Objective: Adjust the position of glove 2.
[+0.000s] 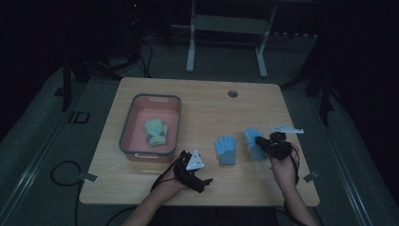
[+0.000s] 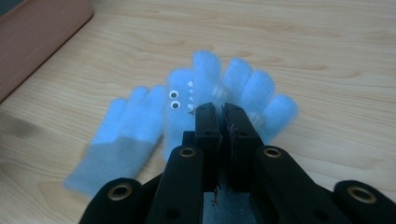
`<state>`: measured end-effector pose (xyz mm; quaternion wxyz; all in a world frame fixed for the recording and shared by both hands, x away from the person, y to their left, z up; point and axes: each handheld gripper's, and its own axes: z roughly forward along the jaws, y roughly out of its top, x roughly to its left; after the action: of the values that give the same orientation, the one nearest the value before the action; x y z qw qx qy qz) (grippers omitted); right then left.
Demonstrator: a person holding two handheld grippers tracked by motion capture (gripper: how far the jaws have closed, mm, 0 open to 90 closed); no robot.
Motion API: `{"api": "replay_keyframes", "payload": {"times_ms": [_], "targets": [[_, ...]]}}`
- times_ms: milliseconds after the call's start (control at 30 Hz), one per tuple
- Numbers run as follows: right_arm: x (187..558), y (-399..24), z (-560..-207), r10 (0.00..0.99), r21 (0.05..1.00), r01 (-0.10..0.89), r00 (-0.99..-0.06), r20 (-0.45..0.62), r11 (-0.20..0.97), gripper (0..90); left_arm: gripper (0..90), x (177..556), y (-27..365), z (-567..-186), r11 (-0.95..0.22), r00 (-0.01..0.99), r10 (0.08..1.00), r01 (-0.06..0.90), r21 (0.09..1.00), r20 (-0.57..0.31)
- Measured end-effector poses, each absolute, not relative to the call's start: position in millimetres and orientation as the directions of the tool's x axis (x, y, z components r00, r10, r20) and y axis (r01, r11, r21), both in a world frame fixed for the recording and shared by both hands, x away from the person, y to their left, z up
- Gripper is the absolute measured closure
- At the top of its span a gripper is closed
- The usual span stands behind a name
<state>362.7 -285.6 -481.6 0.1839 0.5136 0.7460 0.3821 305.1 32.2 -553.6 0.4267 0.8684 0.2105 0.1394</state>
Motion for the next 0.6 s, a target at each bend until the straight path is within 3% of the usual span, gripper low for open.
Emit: {"api": "replay_keyframes", "payload": {"times_ms": [600], "targets": [[374,-267,-534,0.94,0.662,0.716,-0.337,0.048,0.222,79.5,1.2,304,32,-554,-0.548,0.878,0.476,0.243,0.801,0.059]]}}
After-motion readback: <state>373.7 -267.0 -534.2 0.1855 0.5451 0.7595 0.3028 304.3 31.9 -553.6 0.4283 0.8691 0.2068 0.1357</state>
